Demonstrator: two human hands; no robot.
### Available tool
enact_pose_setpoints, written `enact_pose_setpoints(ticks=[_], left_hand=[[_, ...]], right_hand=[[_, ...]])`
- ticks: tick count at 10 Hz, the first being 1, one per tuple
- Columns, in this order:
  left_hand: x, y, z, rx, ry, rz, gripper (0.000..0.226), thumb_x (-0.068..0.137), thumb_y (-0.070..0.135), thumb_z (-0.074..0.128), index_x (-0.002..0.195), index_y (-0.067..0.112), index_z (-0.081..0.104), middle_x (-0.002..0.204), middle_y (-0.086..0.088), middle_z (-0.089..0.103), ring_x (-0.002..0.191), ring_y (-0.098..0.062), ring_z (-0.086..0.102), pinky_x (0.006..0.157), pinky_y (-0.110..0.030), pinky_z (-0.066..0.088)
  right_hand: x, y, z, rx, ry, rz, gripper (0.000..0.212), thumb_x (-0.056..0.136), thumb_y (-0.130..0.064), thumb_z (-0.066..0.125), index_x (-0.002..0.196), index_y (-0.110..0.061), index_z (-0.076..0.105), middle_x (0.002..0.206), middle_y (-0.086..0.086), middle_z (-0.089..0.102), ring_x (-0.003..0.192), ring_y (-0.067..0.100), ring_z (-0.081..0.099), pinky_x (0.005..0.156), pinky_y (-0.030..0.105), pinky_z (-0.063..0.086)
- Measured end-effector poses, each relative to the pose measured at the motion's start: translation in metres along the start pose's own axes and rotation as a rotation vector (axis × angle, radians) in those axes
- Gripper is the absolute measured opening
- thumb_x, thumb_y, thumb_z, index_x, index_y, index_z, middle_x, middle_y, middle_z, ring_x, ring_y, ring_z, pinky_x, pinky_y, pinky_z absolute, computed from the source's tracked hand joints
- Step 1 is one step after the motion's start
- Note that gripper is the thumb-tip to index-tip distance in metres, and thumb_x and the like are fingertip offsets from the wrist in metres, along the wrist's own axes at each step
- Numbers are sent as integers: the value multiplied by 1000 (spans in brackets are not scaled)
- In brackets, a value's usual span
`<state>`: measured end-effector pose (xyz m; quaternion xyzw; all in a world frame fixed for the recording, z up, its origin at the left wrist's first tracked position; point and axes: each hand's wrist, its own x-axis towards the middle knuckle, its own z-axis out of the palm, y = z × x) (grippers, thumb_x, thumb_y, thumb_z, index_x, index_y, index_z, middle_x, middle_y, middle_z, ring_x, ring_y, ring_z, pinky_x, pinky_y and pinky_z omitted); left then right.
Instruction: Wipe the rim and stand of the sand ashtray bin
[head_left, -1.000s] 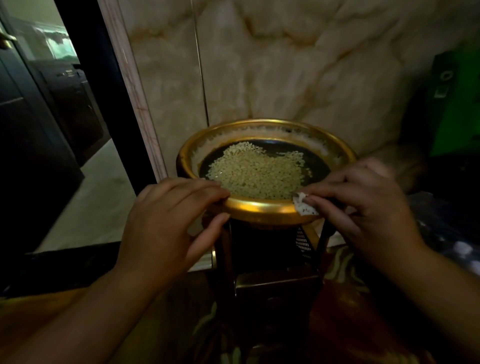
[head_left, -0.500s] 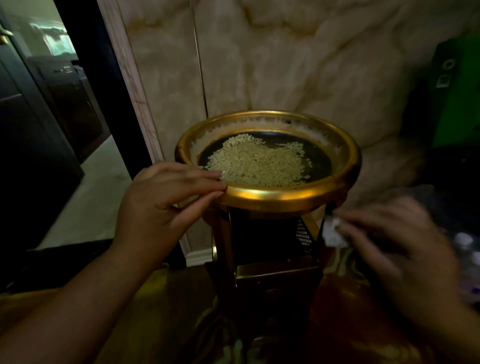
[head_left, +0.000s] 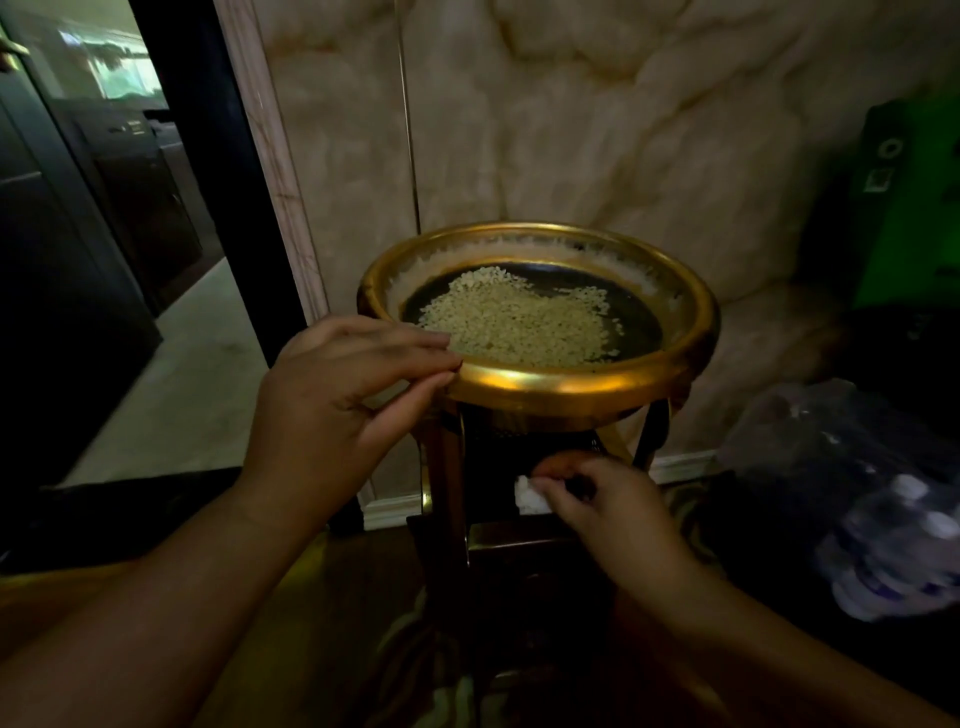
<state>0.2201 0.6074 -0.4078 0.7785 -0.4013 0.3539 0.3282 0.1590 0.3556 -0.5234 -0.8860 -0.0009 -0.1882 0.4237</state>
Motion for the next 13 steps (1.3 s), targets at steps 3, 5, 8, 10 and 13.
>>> enact_pose_setpoints(ticks=[3,5,8,10,13], left_hand=[[-1,5,-1,44,-15,-17,22,91,29,73,112,27,77,118,13,73,113,-14,64,93,-42,52],[-2,7,-1,46,-12,-8,21,93,28,73,112,25,77,118,12,73,113,-10,63,96,-32,49],[-3,6,0,39,0,1,22,92,27,73,113,23,77,119,11,72,113,-13,64,96,-37,51],[-3,4,1,42,-4,-11,22,92,28,72,113,24,77,119,12,73,115,-15,64,97,-41,50],[-6,8,3,75,7,44,30,94,34,68,122,25,72,129,10,68,123,-14,59,104,-33,46]], right_hand=[[30,-3,13,-114,-29,47,12,89,-24,73,94,-33,78,98,-15,75,93,6,66,78,16,50],[41,0,16,-169,-66,13,9,90,-22,72,92,-23,80,97,1,80,93,20,72,85,39,57],[46,5,19,-235,-55,10,10,92,-23,72,96,-26,80,104,-5,79,98,13,69,79,17,42],[49,2,22,-311,-40,20,9,92,-33,71,96,-34,79,106,-7,78,100,16,69,85,30,52],[46,0,31,-223,0,42,7,88,-37,73,88,-44,74,104,-6,78,97,15,70,83,35,57]])
